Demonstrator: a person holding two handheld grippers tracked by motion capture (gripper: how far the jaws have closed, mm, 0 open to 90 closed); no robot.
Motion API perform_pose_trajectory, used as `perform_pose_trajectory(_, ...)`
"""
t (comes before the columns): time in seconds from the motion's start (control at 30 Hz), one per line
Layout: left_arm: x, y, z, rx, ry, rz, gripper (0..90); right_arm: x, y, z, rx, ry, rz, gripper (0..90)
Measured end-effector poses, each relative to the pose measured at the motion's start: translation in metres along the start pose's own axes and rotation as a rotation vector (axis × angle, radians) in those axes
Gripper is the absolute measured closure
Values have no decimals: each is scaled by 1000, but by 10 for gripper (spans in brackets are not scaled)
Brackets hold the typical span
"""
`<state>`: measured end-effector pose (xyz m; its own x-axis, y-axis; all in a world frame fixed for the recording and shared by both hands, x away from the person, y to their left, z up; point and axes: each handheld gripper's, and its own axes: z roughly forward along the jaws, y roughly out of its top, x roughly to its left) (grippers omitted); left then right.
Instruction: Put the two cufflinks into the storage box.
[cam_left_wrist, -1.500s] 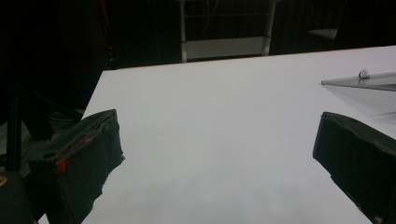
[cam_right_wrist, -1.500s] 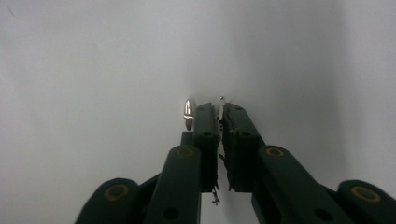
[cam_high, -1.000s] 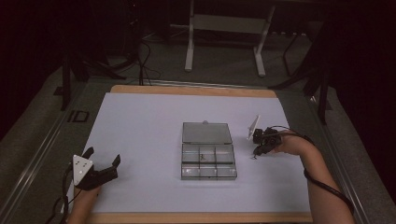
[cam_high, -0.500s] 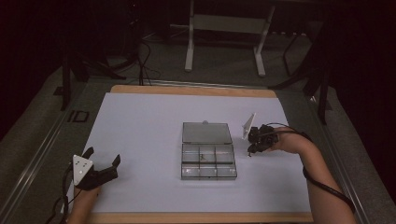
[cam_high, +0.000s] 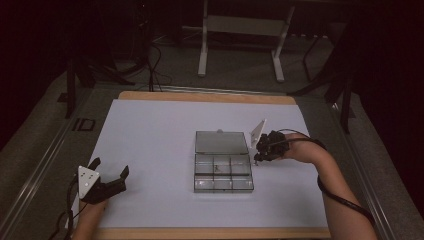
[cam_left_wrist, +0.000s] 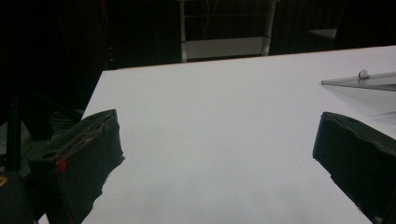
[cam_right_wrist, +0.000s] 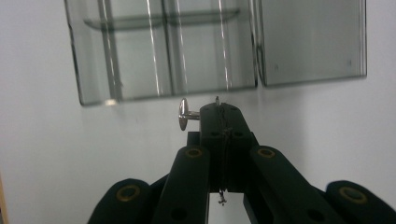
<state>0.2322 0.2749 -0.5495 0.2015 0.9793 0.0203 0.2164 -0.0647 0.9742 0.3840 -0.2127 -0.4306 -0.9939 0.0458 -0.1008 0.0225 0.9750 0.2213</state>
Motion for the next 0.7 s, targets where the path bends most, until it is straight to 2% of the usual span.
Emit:
perform_pose_trajectory(0.23,0,0,0,0,-1,0,17,4,15,6,-38,0,-30,896)
perform_pose_trajectory(0.7,0,0,0,0,-2,0,17,7,30,20,-122,-22,-41,896)
